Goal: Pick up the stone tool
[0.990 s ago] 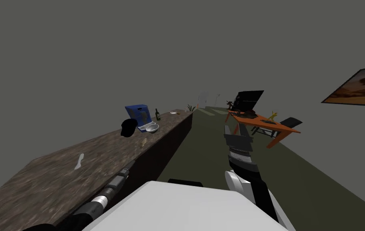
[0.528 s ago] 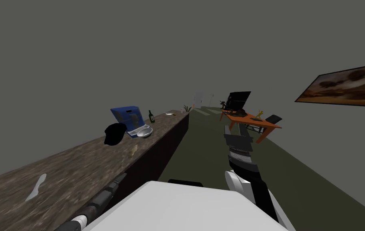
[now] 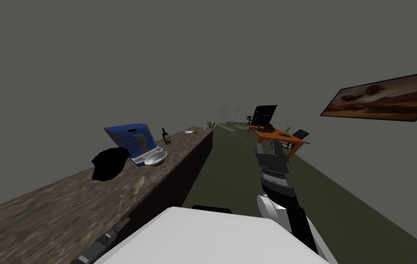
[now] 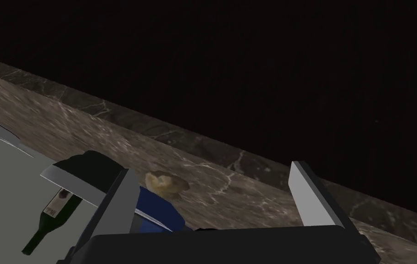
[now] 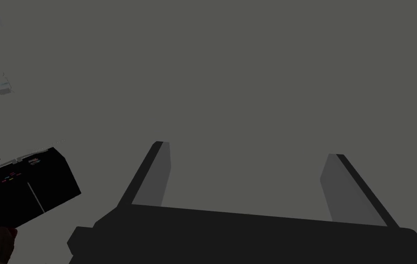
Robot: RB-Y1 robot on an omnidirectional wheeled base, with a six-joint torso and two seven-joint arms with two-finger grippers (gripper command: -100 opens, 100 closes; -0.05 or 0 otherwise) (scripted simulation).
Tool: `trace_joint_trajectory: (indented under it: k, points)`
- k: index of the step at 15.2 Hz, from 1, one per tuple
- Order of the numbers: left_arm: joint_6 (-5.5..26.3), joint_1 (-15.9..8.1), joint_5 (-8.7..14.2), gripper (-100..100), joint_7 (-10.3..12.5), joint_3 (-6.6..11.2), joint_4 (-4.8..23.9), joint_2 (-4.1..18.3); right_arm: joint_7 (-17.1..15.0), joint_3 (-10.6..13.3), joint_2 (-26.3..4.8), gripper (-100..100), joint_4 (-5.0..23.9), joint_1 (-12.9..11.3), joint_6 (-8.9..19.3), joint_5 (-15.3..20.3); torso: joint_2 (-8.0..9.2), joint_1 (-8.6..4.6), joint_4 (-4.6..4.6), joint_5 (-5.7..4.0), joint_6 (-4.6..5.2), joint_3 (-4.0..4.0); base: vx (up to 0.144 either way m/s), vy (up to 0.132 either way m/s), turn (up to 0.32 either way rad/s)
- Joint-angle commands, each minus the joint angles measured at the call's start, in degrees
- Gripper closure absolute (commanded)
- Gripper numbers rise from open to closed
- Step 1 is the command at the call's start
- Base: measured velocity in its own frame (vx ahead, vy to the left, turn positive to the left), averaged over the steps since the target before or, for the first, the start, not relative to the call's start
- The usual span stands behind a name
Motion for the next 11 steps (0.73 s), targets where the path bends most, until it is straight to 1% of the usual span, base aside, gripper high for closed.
trace_joint_trajectory:
  k: [1, 2, 3, 4, 5, 7, 8, 10, 11]
  points:
    - [2.0, 1.9, 0.5, -100, -0.5, 0.52, -0.6, 0.5, 0.0, 0.0, 0.0, 0, 0.0, 0.0, 0.0, 0.0, 0.0, 0.0, 0.0, 0.0, 0.0, 0.0, 0.17, 0.045, -0.137]
    - [3.7, 3.6, 1.3, -100, -0.9, 1.23, -0.6, 1.5, 0.0, 0.0, 0.0, 0, 0.0, 0.0, 0.0, 0.0, -0.02, 0.02, -0.01, 0.0, -0.01, -0.02, 0.166, 0.064, -0.219]
    - [3.7, 3.6, 1.3, -100, -0.9, 1.23, -0.6, 1.5, 0.0, 0.0, 0.0, 0, 0.0, 0.0, 0.0, 0.0, -0.03, 0.08, -0.02, 0.01, 0.01, -0.03, 0.146, 0.072, -0.154]
    - [5.3, 5.1, 2.0, -100, -1.3, 1.9, -0.6, 2.5, 0.0, 0.0, 0.0, 0, 0.0, 0.0, 0.0, 0.0, 0.0, 0.12, -0.01, 0.03, 0.0, -0.01, 0.143, 0.074, -0.139]
    - [5.4, 5.1, 2.0, -100, -1.3, 1.9, -0.6, 2.5, 0.0, 0.0, 0.0, 0, 0.0, 0.0, 0.0, 0.0, 0.01, 0.14, 0.0, 0.03, 0.0, 0.0, 0.134, 0.079, -0.114]
    - [8.6, 8.0, 3.4, -100, -2.0, 3.09, -0.6, 4.3, 0.0, 0.0, 0.0, 0, 0.0, 0.0, 0.0, 0.0, 0.02, 0.15, 0.0, 0.03, -0.01, 0.01, 0.17, 0.086, -0.172]
    - [8.6, 8.0, 3.4, -100, -2.0, 3.09, -0.6, 4.3, 0.0, 0.0, 0.0, 0, 0.0, 0.0, 0.0, 0.0, -0.05, 0.2, -0.02, 0.04, 0.02, -0.04, 0.166, 0.102, -0.179]
    - [11.4, 10.3, 4.5, -100, -2.6, 4.04, -0.6, 5.9, 0.0, 0.0, 0.0, 0, 0.0, 0.0, 0.0, 0.0, -0.08, 0.25, -0.02, 0.06, 0.0, -0.05, 0.19, 0.109, -0.181]
    - [11.4, 10.3, 4.5, -100, -2.6, 4.04, -0.6, 5.9, 0.0, 0.0, 0.0, 0, 0.0, 0.0, 0.0, 0.0, -0.16, 0.27, -0.04, 0.06, 0.02, -0.1, 0.199, 0.107, -0.145]
